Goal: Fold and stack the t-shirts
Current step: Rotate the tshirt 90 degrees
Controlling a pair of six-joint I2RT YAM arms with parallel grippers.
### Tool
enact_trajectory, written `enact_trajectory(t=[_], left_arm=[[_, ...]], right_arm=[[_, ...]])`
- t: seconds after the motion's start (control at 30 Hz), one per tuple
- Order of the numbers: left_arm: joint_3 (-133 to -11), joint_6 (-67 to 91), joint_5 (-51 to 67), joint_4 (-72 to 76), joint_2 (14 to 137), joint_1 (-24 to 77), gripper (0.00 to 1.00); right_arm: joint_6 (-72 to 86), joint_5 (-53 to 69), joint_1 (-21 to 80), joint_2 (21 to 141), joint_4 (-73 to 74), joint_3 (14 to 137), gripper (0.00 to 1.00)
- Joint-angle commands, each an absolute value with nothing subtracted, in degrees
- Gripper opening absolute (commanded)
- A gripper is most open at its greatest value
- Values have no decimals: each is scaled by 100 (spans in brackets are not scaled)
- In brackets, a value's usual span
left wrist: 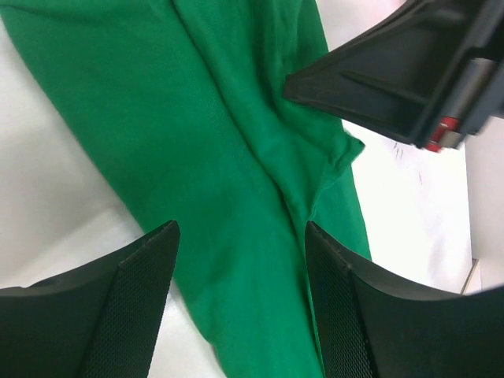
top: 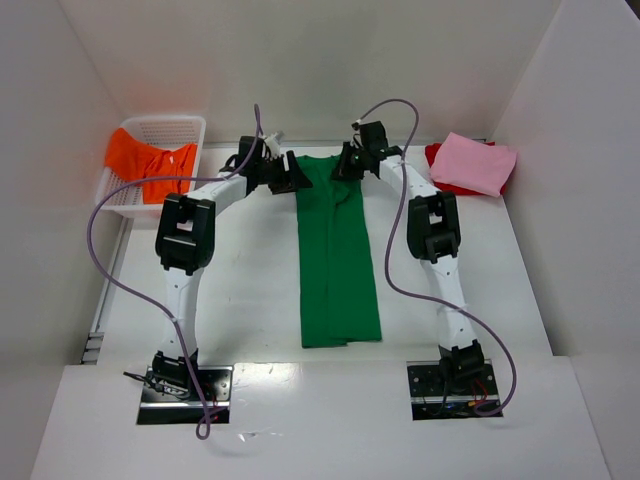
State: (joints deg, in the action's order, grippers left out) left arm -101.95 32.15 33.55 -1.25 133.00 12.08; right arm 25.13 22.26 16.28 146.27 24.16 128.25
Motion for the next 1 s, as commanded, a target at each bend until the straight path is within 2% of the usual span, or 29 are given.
enact_trajectory(t=[0.0, 0.27, 0.37, 0.43, 0.53, 0.73, 0.97], left_arm=[[-10178, 3305, 3393, 220, 13395, 1213, 72], [-9927, 3463, 3287, 431, 13281, 1186, 72], [-9876, 3524, 3370, 530, 13219, 1148, 73], [-9835, 3524, 3546, 571, 13219, 1107, 76], [-9835, 3524, 3714, 571, 13219, 1107, 79], [-9890, 3355, 3841, 501, 13104, 1107, 83], [-10001, 3296, 3841, 378, 13104, 1107, 84]], right_arm=[[2654, 2465, 1909, 14805, 2463, 13395, 13], [2760, 2479, 2224, 14871, 2505, 13421, 16], [2760, 2310, 2250, 14851, 2601, 13409, 27], [2748, 1859, 2238, 14658, 2654, 13292, 41], [2698, 1498, 2104, 14555, 2654, 13177, 48], [2496, 972, 1720, 14335, 2849, 13175, 50], [2487, 953, 1416, 14089, 2713, 12527, 50]])
